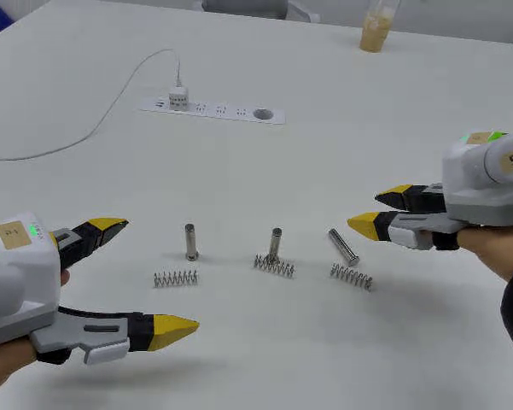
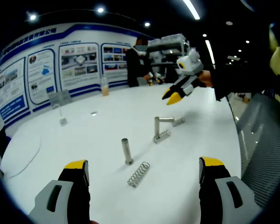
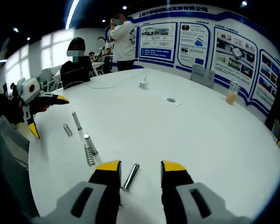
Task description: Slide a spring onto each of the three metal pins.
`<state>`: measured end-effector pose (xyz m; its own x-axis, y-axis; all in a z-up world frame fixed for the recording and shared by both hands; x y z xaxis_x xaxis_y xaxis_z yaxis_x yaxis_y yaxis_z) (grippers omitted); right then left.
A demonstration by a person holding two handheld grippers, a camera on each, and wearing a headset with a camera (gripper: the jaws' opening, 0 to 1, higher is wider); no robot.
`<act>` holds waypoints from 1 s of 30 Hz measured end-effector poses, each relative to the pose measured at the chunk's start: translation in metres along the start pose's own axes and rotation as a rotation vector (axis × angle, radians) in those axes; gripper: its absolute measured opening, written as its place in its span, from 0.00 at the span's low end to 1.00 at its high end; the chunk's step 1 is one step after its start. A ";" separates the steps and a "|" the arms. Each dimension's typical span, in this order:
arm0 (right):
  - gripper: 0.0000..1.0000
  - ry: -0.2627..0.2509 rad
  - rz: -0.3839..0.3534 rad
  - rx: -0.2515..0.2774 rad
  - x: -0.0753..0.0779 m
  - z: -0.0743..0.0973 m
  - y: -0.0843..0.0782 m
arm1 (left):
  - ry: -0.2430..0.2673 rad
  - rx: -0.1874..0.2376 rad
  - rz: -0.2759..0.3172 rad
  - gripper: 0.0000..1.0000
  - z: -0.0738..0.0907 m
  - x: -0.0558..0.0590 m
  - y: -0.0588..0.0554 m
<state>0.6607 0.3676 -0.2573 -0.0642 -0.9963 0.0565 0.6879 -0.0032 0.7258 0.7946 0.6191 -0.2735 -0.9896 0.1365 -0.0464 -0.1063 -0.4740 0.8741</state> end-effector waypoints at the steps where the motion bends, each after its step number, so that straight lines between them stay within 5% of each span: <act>1: 0.34 -0.003 -0.006 -0.010 0.000 -0.002 0.000 | 0.000 0.001 0.001 1.00 0.000 0.000 0.000; 15: 0.22 -0.021 -0.059 -0.130 -0.015 -0.040 -0.012 | -0.005 -0.001 0.007 1.00 -0.002 0.000 -0.002; 30: 0.14 -0.040 -0.115 -0.204 -0.013 -0.057 -0.020 | -0.007 -0.006 0.011 0.99 -0.003 -0.001 -0.004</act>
<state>0.6889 0.3760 -0.3118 -0.1761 -0.9843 0.0112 0.8060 -0.1376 0.5757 0.7957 0.6185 -0.2785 -0.9900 0.1371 -0.0330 -0.0956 -0.4804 0.8718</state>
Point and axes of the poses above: the centre of the closed fingertips' face, and the gripper's own axes: z roughly backward along the fingers, x roughly to its right, y roughly out of its top, the point moved 4 cm from there along z, roughly backward along the fingers, and after that the axes turned 7 degrees about -x, right-handed, at the moved point
